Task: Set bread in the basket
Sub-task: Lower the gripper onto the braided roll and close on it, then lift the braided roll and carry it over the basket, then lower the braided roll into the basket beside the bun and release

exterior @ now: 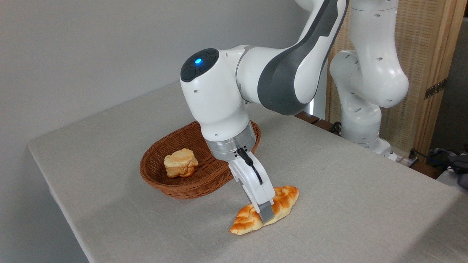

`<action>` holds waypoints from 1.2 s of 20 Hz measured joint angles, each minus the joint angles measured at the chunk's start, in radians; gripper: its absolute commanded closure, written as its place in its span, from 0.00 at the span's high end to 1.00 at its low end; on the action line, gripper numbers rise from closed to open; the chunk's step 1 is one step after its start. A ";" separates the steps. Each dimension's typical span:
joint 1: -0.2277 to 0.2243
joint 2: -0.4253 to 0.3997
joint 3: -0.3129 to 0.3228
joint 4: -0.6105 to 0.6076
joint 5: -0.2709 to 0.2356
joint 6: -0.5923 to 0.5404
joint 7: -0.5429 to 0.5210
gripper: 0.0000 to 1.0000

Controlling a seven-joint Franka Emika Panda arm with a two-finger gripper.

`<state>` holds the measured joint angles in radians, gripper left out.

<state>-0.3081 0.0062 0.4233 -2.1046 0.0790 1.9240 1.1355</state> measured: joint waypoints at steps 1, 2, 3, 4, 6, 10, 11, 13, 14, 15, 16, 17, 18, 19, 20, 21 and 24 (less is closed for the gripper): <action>0.000 0.000 0.000 0.000 0.000 0.000 0.000 0.33; 0.000 -0.001 0.000 0.000 0.000 0.000 0.000 0.33; 0.000 -0.002 0.000 0.000 0.000 0.000 0.000 0.33; 0.000 -0.005 0.000 0.001 0.000 0.000 0.000 0.33; 0.001 -0.015 0.001 0.012 0.000 0.003 0.000 0.34; 0.001 -0.058 0.001 0.055 -0.021 0.003 0.000 0.34; 0.001 -0.072 0.000 0.068 -0.049 0.003 0.000 0.34; 0.000 -0.092 -0.007 0.092 -0.111 -0.005 -0.003 0.38; 0.000 -0.098 -0.011 0.110 -0.143 -0.026 -0.008 0.39; 0.000 -0.102 -0.018 0.131 -0.175 -0.058 -0.020 0.39; 0.000 -0.106 -0.030 0.152 -0.201 -0.093 -0.040 0.41; 0.000 -0.109 -0.050 0.169 -0.218 -0.128 -0.075 0.47; -0.001 -0.111 -0.078 0.180 -0.226 -0.149 -0.119 0.50; -0.002 -0.112 -0.112 0.184 -0.230 -0.158 -0.167 0.50; -0.004 -0.112 -0.149 0.186 -0.231 -0.161 -0.214 0.50; -0.006 -0.111 -0.186 0.185 -0.231 -0.163 -0.257 0.53; -0.011 -0.106 -0.284 0.185 -0.232 -0.166 -0.368 1.00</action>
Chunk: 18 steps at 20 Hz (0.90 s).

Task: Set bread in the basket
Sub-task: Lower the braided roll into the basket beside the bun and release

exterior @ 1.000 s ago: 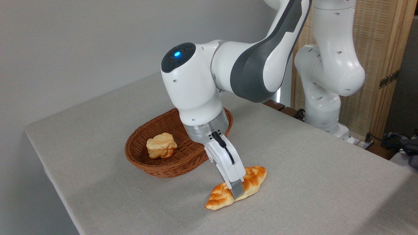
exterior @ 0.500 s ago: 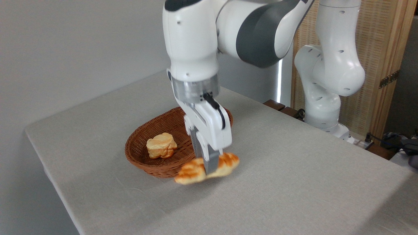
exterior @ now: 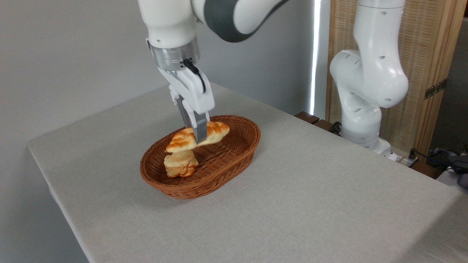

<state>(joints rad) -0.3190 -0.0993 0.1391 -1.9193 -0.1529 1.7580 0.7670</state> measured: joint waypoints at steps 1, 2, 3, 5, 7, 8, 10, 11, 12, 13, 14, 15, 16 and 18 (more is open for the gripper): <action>-0.001 0.003 -0.029 0.000 0.000 0.000 -0.032 1.00; -0.001 0.006 -0.051 0.000 0.000 0.000 -0.055 1.00; -0.002 0.009 -0.066 0.000 0.000 0.000 -0.072 1.00; -0.001 0.013 -0.074 0.000 0.000 0.000 -0.077 1.00; 0.002 0.015 -0.073 0.000 0.000 0.000 -0.077 1.00; 0.003 0.016 -0.073 0.000 0.000 0.000 -0.077 1.00; 0.003 0.016 -0.073 0.000 0.000 0.000 -0.077 1.00; 0.003 0.016 -0.073 0.000 0.000 0.000 -0.077 1.00; 0.003 0.016 -0.073 0.000 0.001 0.000 -0.077 1.00; 0.004 0.016 -0.071 0.000 0.002 0.000 -0.077 1.00; 0.004 0.016 -0.067 0.000 0.002 0.000 -0.077 1.00; 0.008 0.016 -0.063 0.001 0.003 0.000 -0.077 1.00; 0.013 0.016 -0.060 0.002 0.003 0.000 -0.077 1.00; 0.018 0.016 -0.037 0.007 0.027 0.001 -0.075 1.00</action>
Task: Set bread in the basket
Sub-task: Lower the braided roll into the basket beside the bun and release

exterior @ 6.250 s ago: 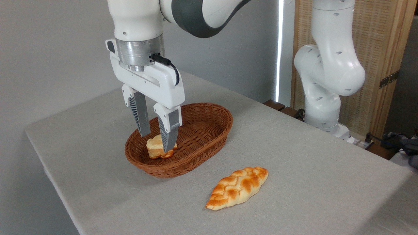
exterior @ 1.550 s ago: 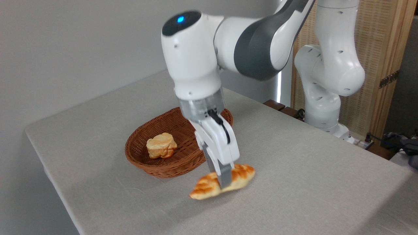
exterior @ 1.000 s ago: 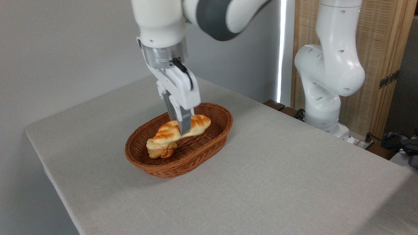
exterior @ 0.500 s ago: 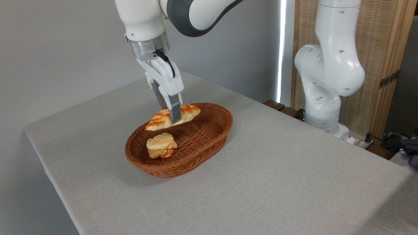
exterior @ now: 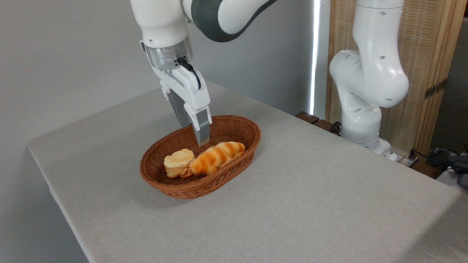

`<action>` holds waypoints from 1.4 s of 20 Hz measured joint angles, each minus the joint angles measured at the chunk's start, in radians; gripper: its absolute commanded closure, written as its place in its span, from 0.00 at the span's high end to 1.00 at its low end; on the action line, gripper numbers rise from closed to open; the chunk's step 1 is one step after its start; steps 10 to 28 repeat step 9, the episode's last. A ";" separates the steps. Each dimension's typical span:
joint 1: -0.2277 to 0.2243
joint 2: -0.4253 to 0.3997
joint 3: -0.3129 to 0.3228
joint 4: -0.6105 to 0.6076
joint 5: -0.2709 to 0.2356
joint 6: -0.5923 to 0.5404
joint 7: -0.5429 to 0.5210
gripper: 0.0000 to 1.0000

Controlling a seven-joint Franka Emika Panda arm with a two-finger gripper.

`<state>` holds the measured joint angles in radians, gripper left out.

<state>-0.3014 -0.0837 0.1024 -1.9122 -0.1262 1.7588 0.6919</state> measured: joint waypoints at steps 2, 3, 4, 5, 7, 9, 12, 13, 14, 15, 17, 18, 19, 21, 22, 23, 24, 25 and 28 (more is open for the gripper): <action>0.004 -0.001 0.031 0.017 0.031 0.001 0.011 1.00; 0.006 -0.002 0.046 0.028 0.046 0.001 0.018 1.00; 0.007 -0.002 0.062 0.041 0.058 0.001 0.031 1.00; 0.007 -0.002 0.080 0.051 0.063 0.001 0.043 1.00; 0.009 -0.002 0.115 0.063 0.068 0.030 0.057 1.00; 0.009 0.001 0.141 0.065 0.071 0.082 0.059 1.00; 0.009 0.001 0.141 0.065 0.071 0.082 0.059 1.00; 0.009 0.001 0.141 0.065 0.071 0.082 0.059 1.00; 0.009 0.001 0.141 0.065 0.071 0.082 0.059 1.00; 0.009 0.001 0.141 0.065 0.071 0.082 0.059 1.00; 0.009 0.001 0.141 0.065 0.071 0.082 0.059 1.00; 0.009 0.001 0.141 0.065 0.071 0.082 0.059 1.00; 0.009 0.001 0.141 0.065 0.071 0.082 0.059 1.00; 0.009 0.001 0.141 0.065 0.071 0.082 0.059 1.00; 0.009 0.001 0.141 0.065 0.071 0.082 0.059 1.00; 0.009 0.001 0.141 0.065 0.071 0.082 0.059 1.00; 0.009 0.001 0.141 0.065 0.071 0.082 0.059 1.00; 0.009 0.001 0.141 0.065 0.071 0.082 0.059 1.00; 0.009 0.001 0.141 0.065 0.071 0.082 0.059 1.00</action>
